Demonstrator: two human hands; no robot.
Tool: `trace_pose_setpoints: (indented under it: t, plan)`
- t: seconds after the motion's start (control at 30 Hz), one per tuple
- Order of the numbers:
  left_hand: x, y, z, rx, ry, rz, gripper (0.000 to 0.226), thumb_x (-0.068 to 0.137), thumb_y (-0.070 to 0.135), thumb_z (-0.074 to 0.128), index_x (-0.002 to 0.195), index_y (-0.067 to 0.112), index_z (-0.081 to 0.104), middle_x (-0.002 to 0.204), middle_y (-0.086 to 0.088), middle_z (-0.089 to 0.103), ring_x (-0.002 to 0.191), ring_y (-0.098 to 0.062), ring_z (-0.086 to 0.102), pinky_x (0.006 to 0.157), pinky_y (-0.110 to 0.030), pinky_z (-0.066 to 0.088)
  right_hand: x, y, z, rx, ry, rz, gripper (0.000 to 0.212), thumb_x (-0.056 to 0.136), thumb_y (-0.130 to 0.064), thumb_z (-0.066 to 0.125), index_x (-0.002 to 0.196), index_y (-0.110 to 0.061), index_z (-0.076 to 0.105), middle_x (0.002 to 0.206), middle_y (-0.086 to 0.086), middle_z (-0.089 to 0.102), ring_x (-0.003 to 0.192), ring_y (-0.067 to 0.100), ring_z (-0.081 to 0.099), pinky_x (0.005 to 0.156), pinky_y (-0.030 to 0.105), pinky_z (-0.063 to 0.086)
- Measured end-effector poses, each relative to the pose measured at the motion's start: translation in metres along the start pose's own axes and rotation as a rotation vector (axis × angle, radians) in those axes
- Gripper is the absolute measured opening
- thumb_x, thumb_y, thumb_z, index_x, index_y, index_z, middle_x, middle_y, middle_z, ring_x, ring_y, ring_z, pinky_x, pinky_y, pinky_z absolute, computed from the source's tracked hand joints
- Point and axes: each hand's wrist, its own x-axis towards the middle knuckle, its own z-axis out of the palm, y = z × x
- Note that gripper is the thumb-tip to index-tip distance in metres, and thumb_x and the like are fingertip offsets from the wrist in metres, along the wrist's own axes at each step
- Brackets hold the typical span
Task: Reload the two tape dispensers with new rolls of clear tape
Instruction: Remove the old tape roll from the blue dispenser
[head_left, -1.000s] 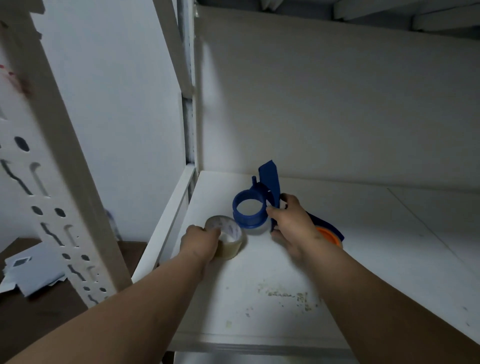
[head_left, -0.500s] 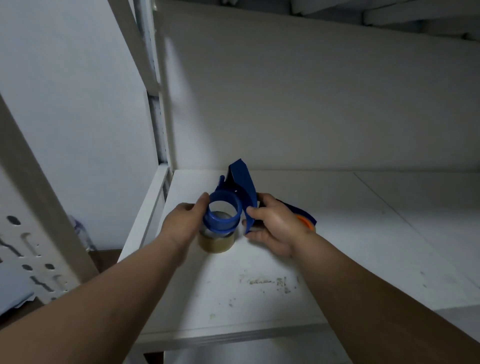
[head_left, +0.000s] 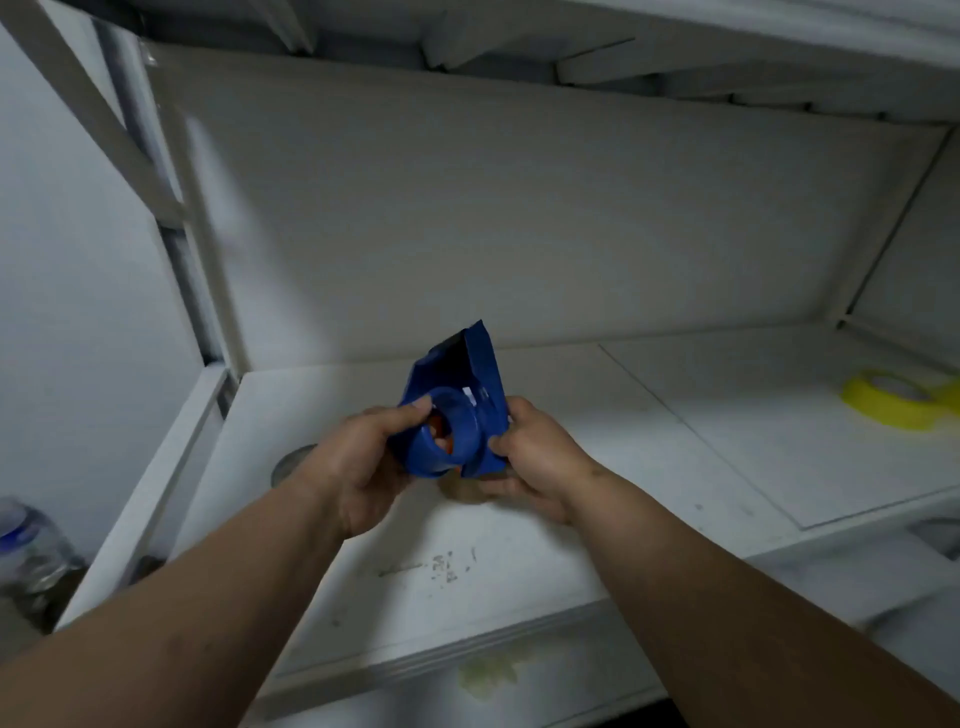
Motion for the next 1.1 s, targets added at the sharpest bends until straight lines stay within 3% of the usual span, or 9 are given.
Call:
trace_pose_setpoints:
  t: [0.07,0.17,0.27,0.4,0.47,0.6,0.77,1.0,1.1]
  plan:
    - [0.002,-0.010,0.032,0.031,-0.028,0.028,0.012,0.086,0.017,0.066,0.086,0.006,0.067,0.073,-0.008,0.075,0.063,-0.019,0.071,0.059,-0.027,0.059,-0.012,0.007,-0.032,-0.073,0.076,0.001,0.031,0.091,-0.007,0.043,0.105,-0.032,0.053,0.096,-0.006,0.065,0.083,0.014,0.067,0.068,0.031,0.057]
    - [0.010,-0.030,0.085,0.087,-0.059,0.014,0.018,0.076,0.022,0.073,0.083,0.010,0.062,0.067,-0.004,0.071,0.059,-0.018,0.066,0.065,-0.031,0.055,-0.033,0.019,-0.087,-0.216,0.179,0.040,0.040,0.091,-0.007,0.044,0.127,-0.023,0.046,0.108,0.000,0.059,0.095,0.022,0.062,0.076,0.037,0.056]
    - [0.018,-0.053,0.147,0.162,-0.088,0.018,0.018,0.089,0.024,0.068,0.080,0.010,0.061,0.062,0.001,0.071,0.050,-0.011,0.065,0.054,-0.026,0.050,-0.057,0.032,-0.147,-0.302,0.228,0.078,0.042,0.092,-0.011,0.049,0.132,-0.021,0.043,0.114,0.009,0.060,0.100,0.027,0.062,0.084,0.042,0.054]
    - [0.029,-0.087,0.228,0.241,-0.134,0.034,0.027,0.094,0.031,0.060,0.076,0.012,0.067,0.063,-0.002,0.071,0.053,-0.017,0.063,0.056,-0.027,0.047,-0.084,0.045,-0.225,-0.231,0.310,0.116,0.045,0.093,-0.012,0.050,0.137,-0.017,0.039,0.112,0.012,0.063,0.082,0.021,0.065,0.061,0.024,0.053]
    - [0.036,-0.103,0.261,0.250,-0.101,0.022,0.027,0.098,0.029,0.054,0.082,0.013,0.067,0.063,-0.001,0.072,0.056,-0.019,0.063,0.062,-0.034,0.044,-0.094,0.050,-0.259,-0.226,0.361,0.133,0.048,0.094,-0.016,0.050,0.140,-0.017,0.036,0.115,0.011,0.062,0.082,0.020,0.065,0.065,0.027,0.054]
    - [0.055,-0.129,0.312,0.238,-0.042,-0.015,0.020,0.100,0.023,0.048,0.090,0.015,0.063,0.058,0.003,0.074,0.063,-0.020,0.066,0.066,-0.037,0.046,-0.106,0.063,-0.316,-0.278,0.465,0.147,0.045,0.092,-0.022,0.051,0.135,-0.019,0.042,0.098,0.004,0.062,0.094,0.024,0.066,0.080,0.036,0.054]
    - [0.093,-0.149,0.357,0.236,-0.005,-0.079,0.017,0.101,0.019,0.048,0.090,0.015,0.061,0.080,-0.007,0.072,0.072,-0.024,0.065,0.063,-0.037,0.046,-0.100,0.081,-0.368,-0.263,0.502,0.183,0.031,0.090,-0.019,0.054,0.120,-0.013,0.055,0.087,0.002,0.061,0.084,0.021,0.064,0.070,0.028,0.048]
    - [0.162,-0.165,0.405,0.232,-0.069,-0.140,0.015,0.101,0.016,0.049,0.090,0.012,0.059,0.088,-0.011,0.069,0.077,-0.027,0.063,0.086,-0.046,0.049,-0.070,0.087,-0.434,-0.521,0.543,0.190,0.026,0.091,-0.010,0.051,0.115,-0.005,0.060,0.118,0.012,0.061,0.102,0.022,0.056,0.089,0.029,0.043]
    - [0.184,-0.169,0.424,0.244,-0.101,-0.151,0.018,0.101,0.014,0.048,0.088,0.010,0.059,0.085,-0.010,0.069,0.075,-0.026,0.064,0.078,-0.042,0.049,-0.063,0.084,-0.470,-0.622,0.574,0.214,0.029,0.092,-0.014,0.050,0.119,-0.008,0.060,0.121,0.010,0.062,0.107,0.023,0.057,0.085,0.026,0.040]
